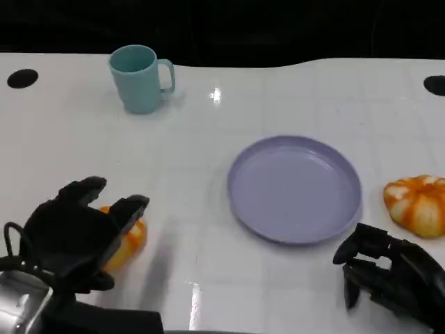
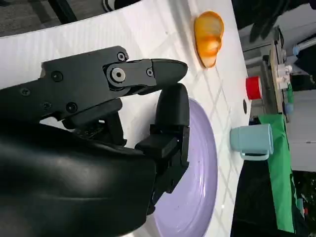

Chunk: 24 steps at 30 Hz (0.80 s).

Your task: Grasp the bread from the table and place it into the plate.

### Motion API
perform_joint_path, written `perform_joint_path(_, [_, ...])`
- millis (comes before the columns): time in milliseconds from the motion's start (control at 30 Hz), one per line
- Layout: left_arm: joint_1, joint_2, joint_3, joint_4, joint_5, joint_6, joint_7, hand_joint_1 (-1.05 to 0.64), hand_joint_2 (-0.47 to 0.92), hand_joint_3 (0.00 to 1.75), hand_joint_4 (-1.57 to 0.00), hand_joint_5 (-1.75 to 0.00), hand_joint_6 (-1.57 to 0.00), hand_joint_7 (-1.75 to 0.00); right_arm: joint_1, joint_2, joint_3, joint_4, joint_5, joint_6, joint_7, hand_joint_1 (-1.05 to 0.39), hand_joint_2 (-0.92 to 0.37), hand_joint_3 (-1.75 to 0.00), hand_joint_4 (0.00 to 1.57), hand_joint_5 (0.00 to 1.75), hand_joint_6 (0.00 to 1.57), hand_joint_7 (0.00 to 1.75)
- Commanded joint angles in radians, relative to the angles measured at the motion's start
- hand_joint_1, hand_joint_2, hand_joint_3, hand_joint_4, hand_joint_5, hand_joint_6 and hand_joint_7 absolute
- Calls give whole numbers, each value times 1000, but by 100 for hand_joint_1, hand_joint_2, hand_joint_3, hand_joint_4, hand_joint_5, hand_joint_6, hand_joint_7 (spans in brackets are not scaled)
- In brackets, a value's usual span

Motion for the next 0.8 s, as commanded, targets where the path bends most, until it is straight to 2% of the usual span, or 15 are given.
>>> perform_joint_path(33, [-54,15,-35,92,-1,26,17,-48,79,0,-14,-1,-23,0,13,-8,-2,22,0,3,0,-51,-92,-25,65,175,68,134])
perform_joint_path(467, [-235,13,-145,408,-42,66,59,-46,81,1,-11,0,-19,0,-2,-9,-3,42,-2,1,-1,-52,-92,-24,66,175,69,135])
perform_joint_path(800, [-306,24,-201,553,-123,29,116,-38,82,0,-14,-2,-25,-2,-7,-10,-1,37,-3,19,-4,-52,-92,-24,67,175,70,134])
